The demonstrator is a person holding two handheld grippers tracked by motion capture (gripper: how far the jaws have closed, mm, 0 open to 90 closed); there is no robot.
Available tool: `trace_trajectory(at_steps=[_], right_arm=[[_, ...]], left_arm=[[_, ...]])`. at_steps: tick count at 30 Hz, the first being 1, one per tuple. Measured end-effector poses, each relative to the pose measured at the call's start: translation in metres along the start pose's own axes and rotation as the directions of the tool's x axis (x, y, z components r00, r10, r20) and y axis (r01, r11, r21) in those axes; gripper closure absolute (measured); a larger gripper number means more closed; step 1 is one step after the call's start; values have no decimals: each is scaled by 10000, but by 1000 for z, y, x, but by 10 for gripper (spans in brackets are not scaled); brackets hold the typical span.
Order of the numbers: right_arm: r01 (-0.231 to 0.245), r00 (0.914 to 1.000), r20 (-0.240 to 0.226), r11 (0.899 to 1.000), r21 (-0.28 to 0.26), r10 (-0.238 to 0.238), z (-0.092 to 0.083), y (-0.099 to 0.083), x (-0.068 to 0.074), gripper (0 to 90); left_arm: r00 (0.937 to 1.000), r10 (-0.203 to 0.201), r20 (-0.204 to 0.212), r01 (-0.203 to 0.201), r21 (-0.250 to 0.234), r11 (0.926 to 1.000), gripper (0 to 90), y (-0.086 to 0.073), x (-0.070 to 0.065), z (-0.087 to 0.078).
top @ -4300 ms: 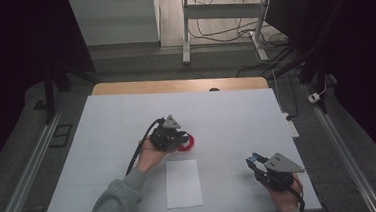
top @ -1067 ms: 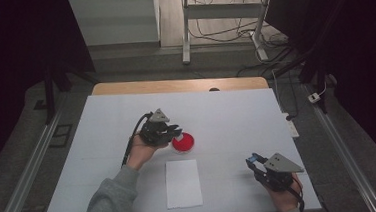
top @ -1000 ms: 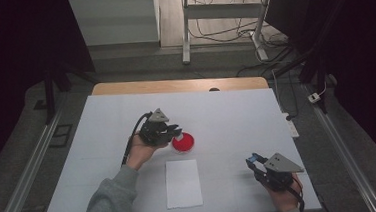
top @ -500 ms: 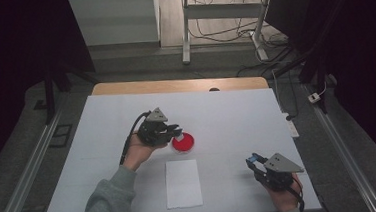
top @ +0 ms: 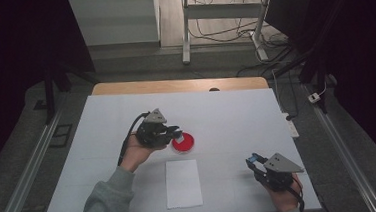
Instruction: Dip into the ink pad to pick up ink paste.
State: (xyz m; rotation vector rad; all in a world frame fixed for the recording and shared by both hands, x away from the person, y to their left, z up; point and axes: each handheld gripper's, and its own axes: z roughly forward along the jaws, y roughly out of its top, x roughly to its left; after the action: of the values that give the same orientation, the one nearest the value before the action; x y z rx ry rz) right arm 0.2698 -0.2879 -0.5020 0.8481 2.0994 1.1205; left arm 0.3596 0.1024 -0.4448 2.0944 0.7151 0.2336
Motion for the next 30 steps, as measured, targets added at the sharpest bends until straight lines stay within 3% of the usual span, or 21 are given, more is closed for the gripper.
trace_trajectory(at_steps=[15,30], right_arm=[[-66,10000,-10,10000,-34,66,0,-1,-1,652],[-17,10000,-22,10000,0,17,0,0,0,651]], left_arm=[[9997,222,69,-222,-10,9998,760,-6,-10,-14],[9996,97,249,-98,35,9999,759,-17,-10,-22]])
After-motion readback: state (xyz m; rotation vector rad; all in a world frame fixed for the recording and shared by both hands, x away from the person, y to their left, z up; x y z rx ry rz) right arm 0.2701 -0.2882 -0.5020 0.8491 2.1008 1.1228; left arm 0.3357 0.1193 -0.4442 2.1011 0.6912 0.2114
